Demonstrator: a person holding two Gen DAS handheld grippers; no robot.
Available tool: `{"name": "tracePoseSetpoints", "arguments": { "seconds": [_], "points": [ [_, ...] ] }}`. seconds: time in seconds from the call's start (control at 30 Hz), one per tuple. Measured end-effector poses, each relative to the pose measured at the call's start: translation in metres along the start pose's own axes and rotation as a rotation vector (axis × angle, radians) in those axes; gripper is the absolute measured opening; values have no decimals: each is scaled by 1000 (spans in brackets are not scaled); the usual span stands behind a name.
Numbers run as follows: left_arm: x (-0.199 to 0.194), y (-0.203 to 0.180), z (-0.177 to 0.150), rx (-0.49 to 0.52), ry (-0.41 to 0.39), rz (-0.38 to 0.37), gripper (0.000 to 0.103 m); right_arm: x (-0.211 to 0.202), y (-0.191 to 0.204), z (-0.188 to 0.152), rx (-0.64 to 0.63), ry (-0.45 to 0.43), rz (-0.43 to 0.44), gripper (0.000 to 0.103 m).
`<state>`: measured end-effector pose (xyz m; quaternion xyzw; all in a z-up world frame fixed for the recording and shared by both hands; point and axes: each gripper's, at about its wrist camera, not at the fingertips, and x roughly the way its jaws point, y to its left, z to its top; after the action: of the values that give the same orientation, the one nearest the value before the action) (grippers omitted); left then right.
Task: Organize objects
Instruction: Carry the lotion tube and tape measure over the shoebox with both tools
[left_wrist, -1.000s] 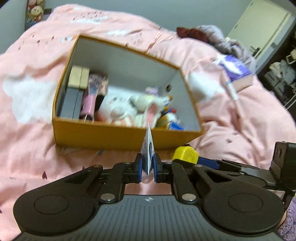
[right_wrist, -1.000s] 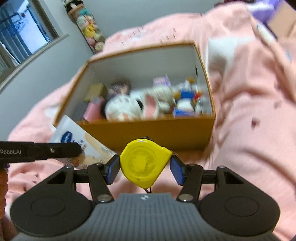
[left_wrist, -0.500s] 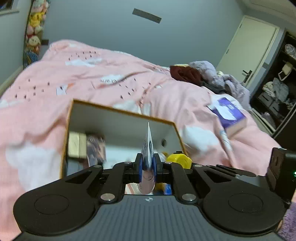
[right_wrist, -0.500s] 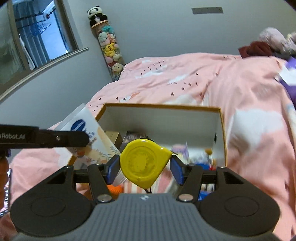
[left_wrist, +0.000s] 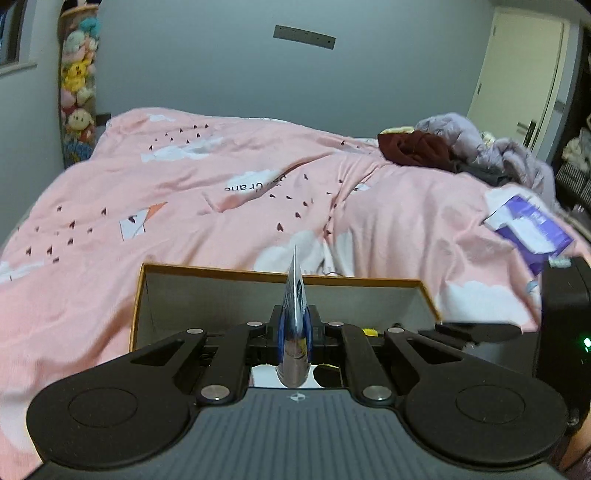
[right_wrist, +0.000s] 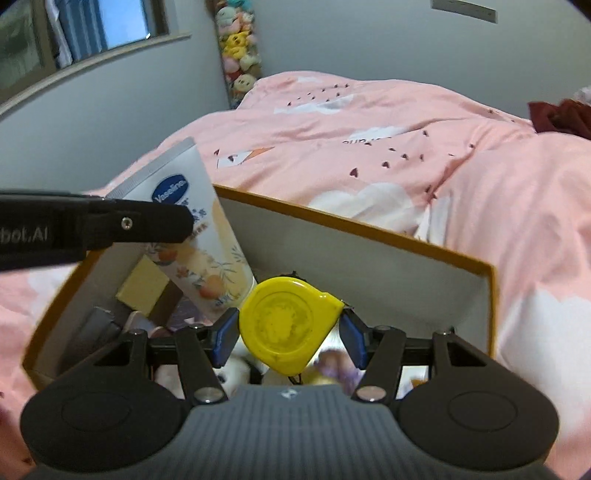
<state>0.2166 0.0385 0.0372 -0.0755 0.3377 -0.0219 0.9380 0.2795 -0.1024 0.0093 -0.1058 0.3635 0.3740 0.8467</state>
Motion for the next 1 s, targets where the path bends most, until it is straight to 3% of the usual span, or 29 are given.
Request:
{"name": "tracePoseSetpoints", "arguments": {
  "seconds": [0.1,0.57,1.0],
  "points": [
    [14,-4,-2,39,18,10,12,22,-4,4,-63,34,-38,61],
    [49,-4,-18,90,103,52,12,78,-14,1,-71,178,2,60],
    [55,-4,-22,100,151,73,12,51,-8,0,-107,158,-55,62]
  ]
}}
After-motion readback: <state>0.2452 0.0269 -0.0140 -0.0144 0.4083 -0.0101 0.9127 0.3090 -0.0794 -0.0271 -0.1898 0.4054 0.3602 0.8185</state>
